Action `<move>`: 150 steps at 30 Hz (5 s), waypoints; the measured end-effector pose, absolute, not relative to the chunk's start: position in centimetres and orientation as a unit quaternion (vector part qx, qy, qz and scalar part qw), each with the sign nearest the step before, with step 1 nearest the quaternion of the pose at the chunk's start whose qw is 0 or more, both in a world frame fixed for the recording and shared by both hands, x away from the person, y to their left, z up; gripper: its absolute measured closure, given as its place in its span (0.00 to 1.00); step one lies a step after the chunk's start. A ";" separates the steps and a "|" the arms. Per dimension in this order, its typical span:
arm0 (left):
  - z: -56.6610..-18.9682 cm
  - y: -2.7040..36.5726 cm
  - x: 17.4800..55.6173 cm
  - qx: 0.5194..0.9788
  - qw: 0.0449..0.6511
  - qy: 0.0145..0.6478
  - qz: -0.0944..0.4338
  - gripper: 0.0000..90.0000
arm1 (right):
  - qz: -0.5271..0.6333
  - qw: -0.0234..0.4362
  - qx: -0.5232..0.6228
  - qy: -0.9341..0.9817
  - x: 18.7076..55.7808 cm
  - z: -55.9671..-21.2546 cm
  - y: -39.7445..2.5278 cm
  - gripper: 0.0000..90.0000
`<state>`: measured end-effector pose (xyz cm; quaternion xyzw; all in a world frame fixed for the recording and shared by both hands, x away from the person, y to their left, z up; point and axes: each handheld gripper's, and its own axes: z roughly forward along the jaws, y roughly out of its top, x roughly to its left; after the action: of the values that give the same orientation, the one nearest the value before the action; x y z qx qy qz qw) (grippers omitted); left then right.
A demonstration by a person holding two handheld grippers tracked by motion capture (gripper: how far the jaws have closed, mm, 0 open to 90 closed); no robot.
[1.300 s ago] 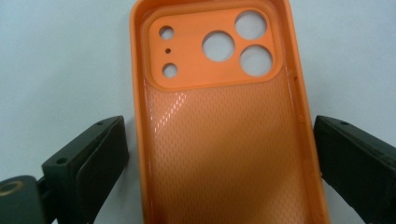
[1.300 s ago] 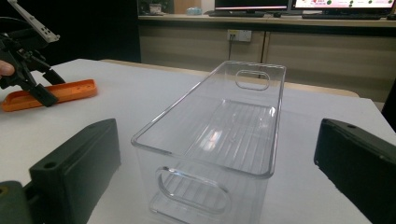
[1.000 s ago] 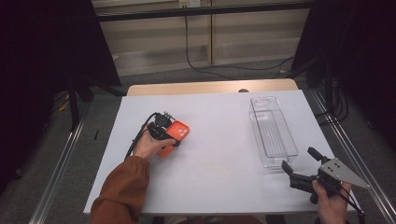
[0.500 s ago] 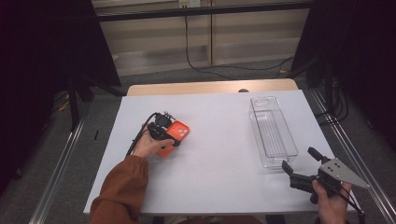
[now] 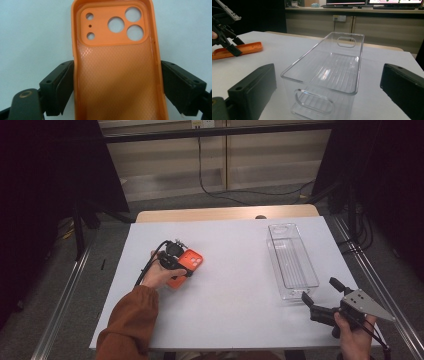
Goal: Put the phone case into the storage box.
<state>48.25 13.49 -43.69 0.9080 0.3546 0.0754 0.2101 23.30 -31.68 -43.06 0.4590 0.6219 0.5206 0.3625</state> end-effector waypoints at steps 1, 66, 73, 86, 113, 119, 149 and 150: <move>-43.7 13.5 48.2 0.908 0.210 0.355 0.075 0.18 | 0.521 0.363 0.459 0.622 23.3 -43.1 -31.7 0.00; -40.7 15.4 39.9 0.827 0.403 0.332 0.207 0.18 | 0.524 0.365 0.456 0.620 23.0 -42.9 -31.6 0.00; -40.5 15.0 38.8 0.823 0.417 0.324 0.209 0.18 | 0.532 0.355 0.453 0.621 23.2 -42.8 -31.3 0.00; -40.1 14.5 36.8 0.809 0.446 0.321 0.207 0.18 | 0.549 0.343 0.428 0.630 23.4 -42.2 -30.4 0.00; -39.5 10.8 33.7 0.814 0.471 0.282 0.191 0.18 | 0.564 0.280 0.351 0.693 27.0 -40.5 -26.3 0.00; -39.4 10.7 33.2 0.817 0.472 0.271 0.192 0.18 | 0.567 0.263 0.336 0.704 28.1 -40.6 -24.7 0.00; -40.0 9.1 31.9 0.819 0.454 0.250 0.244 0.18 | 0.564 0.190 0.347 0.725 30.8 -38.1 -17.6 0.03; -40.0 9.1 31.9 0.818 0.457 0.252 0.244 0.18 | 0.562 0.189 0.350 0.725 30.8 -38.1 -17.5 0.04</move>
<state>31.92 9.06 -40.01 0.8177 0.2515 0.2439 0.4567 30.84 -17.51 -38.06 0.3505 0.7248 0.5623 0.1887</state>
